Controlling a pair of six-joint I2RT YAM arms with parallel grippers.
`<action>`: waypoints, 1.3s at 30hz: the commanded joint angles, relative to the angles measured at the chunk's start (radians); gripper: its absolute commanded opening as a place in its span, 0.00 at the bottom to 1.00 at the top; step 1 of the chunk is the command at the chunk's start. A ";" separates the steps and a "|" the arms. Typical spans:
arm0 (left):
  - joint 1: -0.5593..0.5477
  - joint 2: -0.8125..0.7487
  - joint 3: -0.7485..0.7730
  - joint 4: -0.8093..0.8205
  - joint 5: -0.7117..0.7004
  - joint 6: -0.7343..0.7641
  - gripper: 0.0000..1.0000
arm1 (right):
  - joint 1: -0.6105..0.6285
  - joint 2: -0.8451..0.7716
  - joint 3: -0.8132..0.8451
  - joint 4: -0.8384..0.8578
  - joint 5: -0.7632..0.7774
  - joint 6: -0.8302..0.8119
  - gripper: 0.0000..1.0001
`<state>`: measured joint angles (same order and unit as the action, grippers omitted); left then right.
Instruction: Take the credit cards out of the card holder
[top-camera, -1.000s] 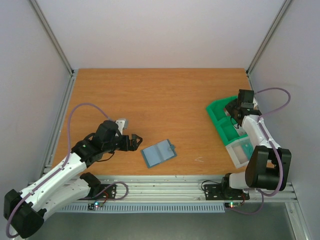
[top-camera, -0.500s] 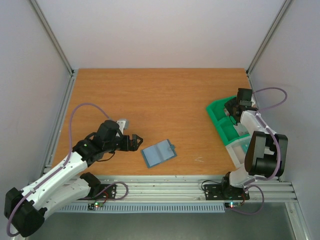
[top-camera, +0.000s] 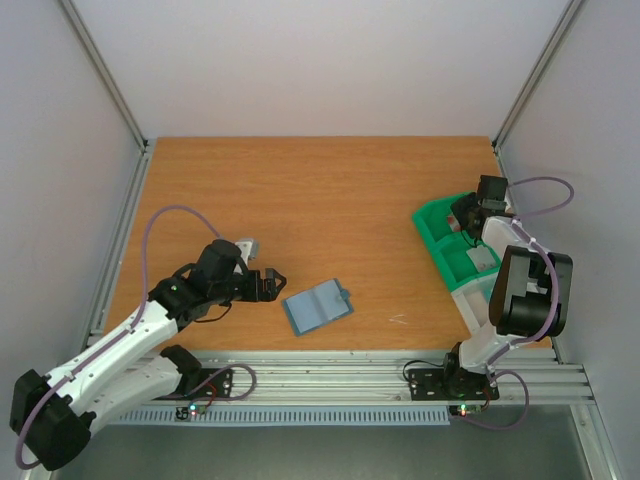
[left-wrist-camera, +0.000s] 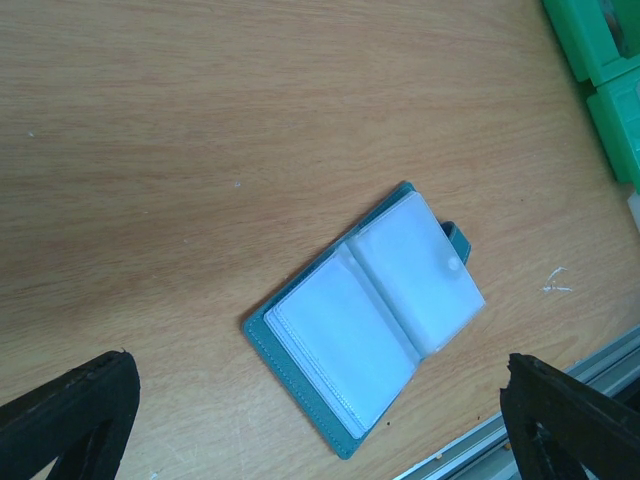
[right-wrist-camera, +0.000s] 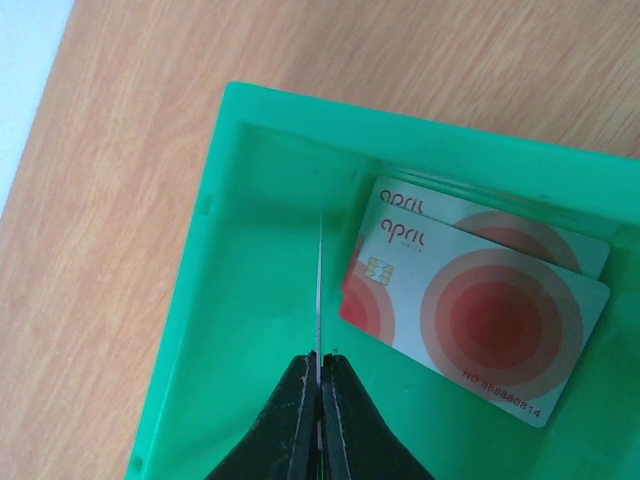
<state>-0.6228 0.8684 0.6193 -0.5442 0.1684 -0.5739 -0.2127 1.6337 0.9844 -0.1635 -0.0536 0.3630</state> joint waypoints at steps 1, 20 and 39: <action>0.004 0.001 -0.004 0.021 -0.010 -0.006 0.99 | -0.011 0.023 0.023 0.023 -0.002 0.016 0.04; 0.003 -0.030 -0.009 -0.014 -0.036 -0.006 0.99 | -0.017 0.045 0.095 -0.125 0.127 -0.044 0.09; 0.003 -0.015 -0.024 -0.021 -0.009 -0.020 0.98 | -0.017 0.043 0.181 -0.298 0.121 -0.040 0.20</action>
<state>-0.6228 0.8444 0.6106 -0.5732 0.1505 -0.5907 -0.2237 1.6844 1.1187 -0.3752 0.0502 0.3172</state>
